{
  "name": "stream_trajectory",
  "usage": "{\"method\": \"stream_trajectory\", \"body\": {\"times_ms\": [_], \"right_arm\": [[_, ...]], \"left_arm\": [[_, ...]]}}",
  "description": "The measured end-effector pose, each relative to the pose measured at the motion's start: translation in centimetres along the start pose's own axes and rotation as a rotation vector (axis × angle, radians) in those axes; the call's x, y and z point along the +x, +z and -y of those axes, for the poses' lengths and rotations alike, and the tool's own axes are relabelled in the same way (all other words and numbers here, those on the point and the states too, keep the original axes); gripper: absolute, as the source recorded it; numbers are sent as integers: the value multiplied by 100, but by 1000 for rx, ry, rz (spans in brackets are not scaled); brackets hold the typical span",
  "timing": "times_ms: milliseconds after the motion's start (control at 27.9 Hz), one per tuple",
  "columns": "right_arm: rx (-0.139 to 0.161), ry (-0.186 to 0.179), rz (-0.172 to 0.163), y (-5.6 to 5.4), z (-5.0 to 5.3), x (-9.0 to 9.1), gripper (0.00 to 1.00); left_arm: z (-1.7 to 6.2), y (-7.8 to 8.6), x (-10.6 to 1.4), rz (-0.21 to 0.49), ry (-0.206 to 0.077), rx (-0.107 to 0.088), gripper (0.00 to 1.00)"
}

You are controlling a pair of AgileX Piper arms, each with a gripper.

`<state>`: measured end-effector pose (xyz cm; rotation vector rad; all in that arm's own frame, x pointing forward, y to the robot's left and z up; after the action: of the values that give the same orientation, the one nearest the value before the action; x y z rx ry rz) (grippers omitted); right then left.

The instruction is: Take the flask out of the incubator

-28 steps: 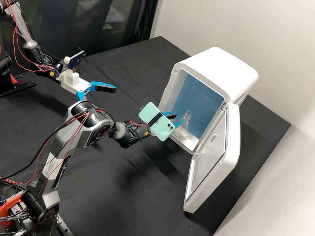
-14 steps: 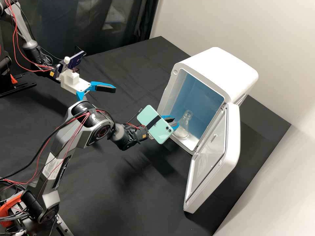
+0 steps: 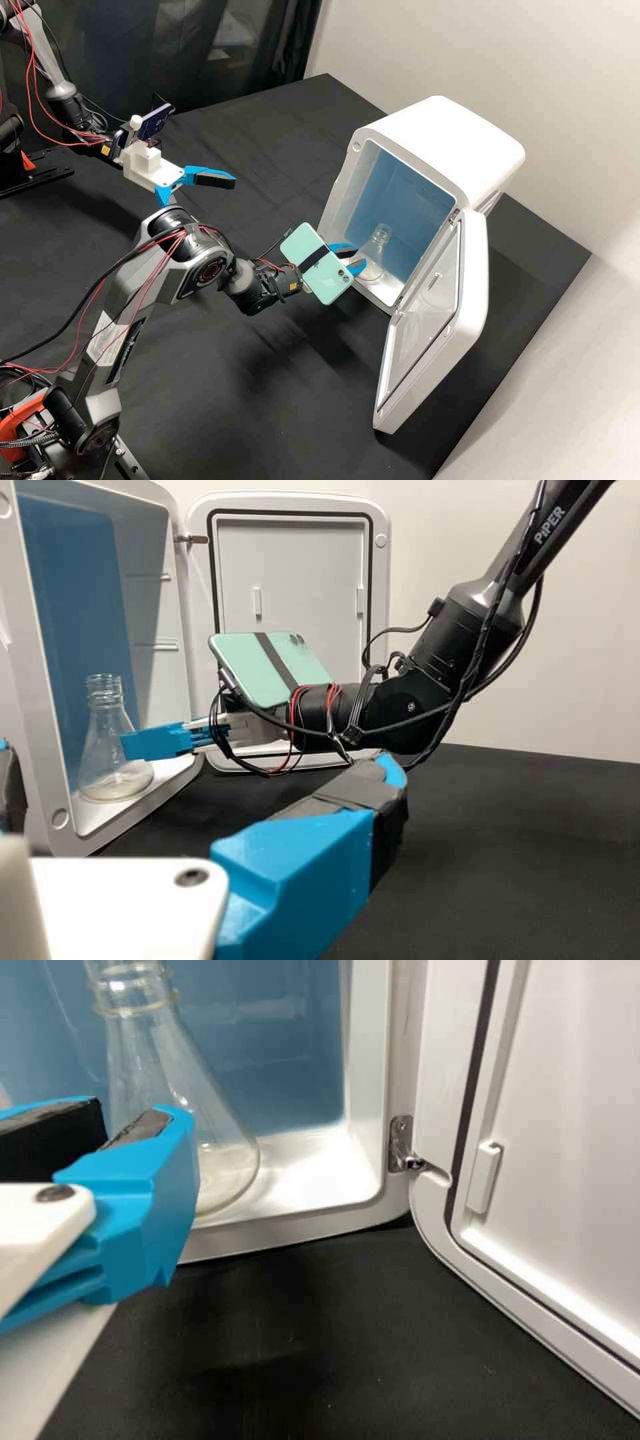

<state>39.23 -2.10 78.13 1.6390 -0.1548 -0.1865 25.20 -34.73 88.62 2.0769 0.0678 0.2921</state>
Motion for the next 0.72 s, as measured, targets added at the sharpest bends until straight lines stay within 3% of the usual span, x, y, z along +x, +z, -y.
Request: {"method": "stream_trajectory", "body": {"times_ms": [286, 394, 572, 716], "right_arm": [[-3, 9, -10, -8, -18, -26, 100], [-17, 19, -27, -22, -103, -35, 100], [-24, 102, -47, -19, -463, 58, 100], [-34, 148, -68, -122, -746, 214, 100]], "left_arm": [[0, 0, 0, 0, 0, 0, 100], [0, 0, 0, 0, 0, 0, 100], [0, 0, 0, 0, 0, 0, 100], [0, 0, 0, 0, 0, -3, 100]]}}
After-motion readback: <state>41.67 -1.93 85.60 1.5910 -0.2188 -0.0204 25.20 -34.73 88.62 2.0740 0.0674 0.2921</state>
